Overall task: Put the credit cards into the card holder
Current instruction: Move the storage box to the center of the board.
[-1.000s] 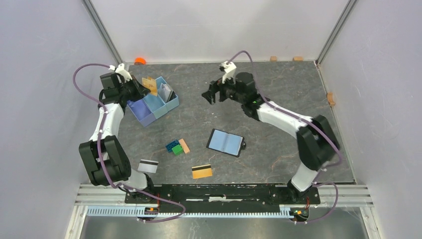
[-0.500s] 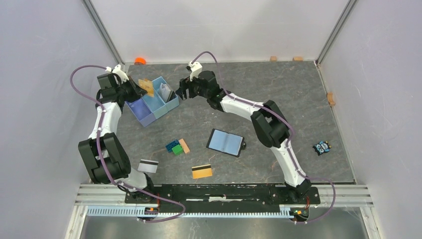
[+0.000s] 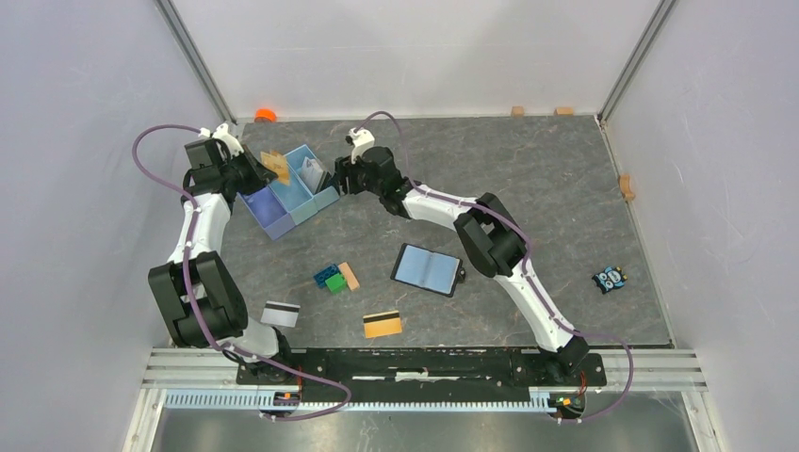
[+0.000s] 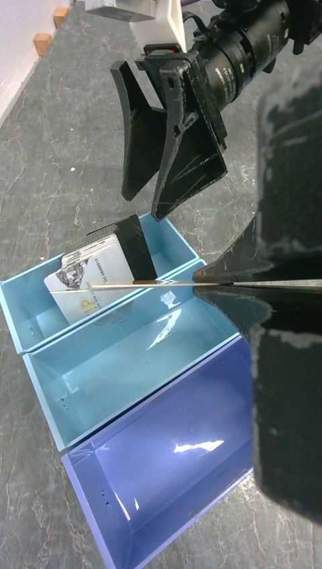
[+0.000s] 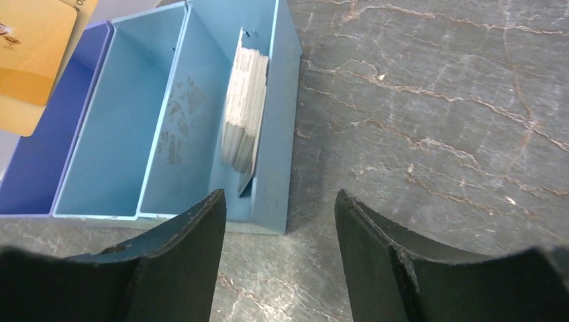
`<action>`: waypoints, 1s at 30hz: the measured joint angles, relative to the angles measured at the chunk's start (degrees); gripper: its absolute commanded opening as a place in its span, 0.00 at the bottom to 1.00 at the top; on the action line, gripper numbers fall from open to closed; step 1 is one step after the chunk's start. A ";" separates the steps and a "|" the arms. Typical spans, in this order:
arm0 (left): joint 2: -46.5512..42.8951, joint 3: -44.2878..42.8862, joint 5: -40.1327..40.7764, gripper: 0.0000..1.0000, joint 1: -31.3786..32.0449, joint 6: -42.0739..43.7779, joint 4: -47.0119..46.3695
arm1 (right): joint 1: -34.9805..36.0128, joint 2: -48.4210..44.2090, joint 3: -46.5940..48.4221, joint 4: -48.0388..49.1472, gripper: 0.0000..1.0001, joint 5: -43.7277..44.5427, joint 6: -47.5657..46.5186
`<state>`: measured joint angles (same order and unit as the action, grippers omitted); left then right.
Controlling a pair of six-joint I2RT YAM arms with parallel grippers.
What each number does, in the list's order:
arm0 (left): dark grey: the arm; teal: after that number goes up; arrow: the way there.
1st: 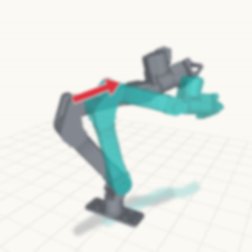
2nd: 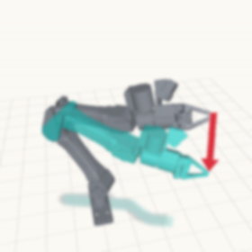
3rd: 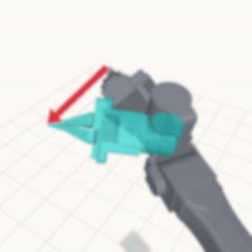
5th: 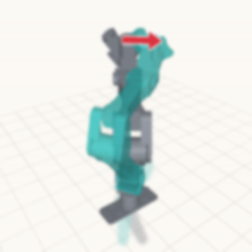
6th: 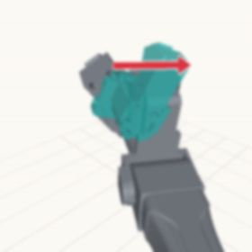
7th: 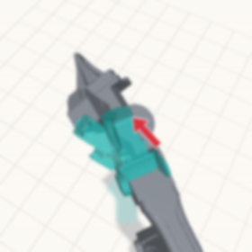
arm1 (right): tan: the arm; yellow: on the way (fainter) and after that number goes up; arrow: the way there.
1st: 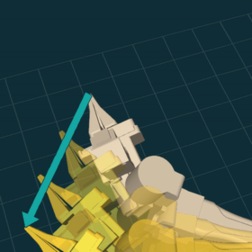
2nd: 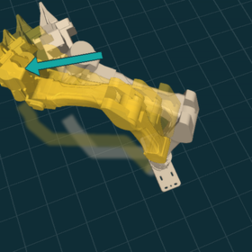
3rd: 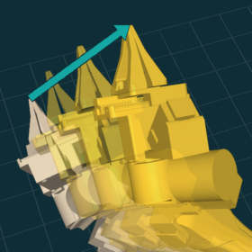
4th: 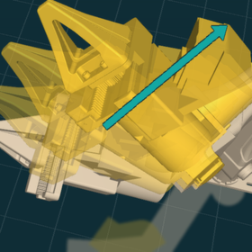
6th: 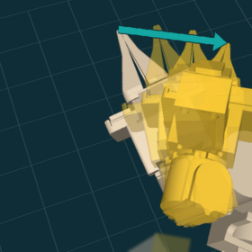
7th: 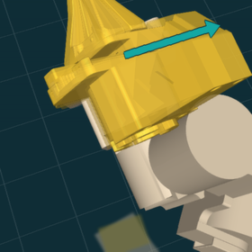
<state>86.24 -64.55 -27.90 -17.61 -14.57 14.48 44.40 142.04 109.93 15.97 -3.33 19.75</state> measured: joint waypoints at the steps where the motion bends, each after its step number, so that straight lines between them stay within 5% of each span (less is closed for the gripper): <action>1: -0.04 0.00 0.26 0.02 0.00 -0.20 0.02 | 0.24 0.37 0.55 -0.02 0.64 0.57 -0.09; 17: -0.42 0.00 0.37 0.02 0.11 -1.86 0.22 | 1.14 5.09 7.19 -0.74 0.43 4.96 -1.01; 30: -0.66 -0.02 0.20 0.02 2.71 -1.77 1.60 | 1.66 -0.57 1.38 -4.90 0.32 10.86 -4.46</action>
<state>85.58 -64.58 -27.70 -14.90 -16.34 16.08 46.06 141.47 111.31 11.07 7.53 15.29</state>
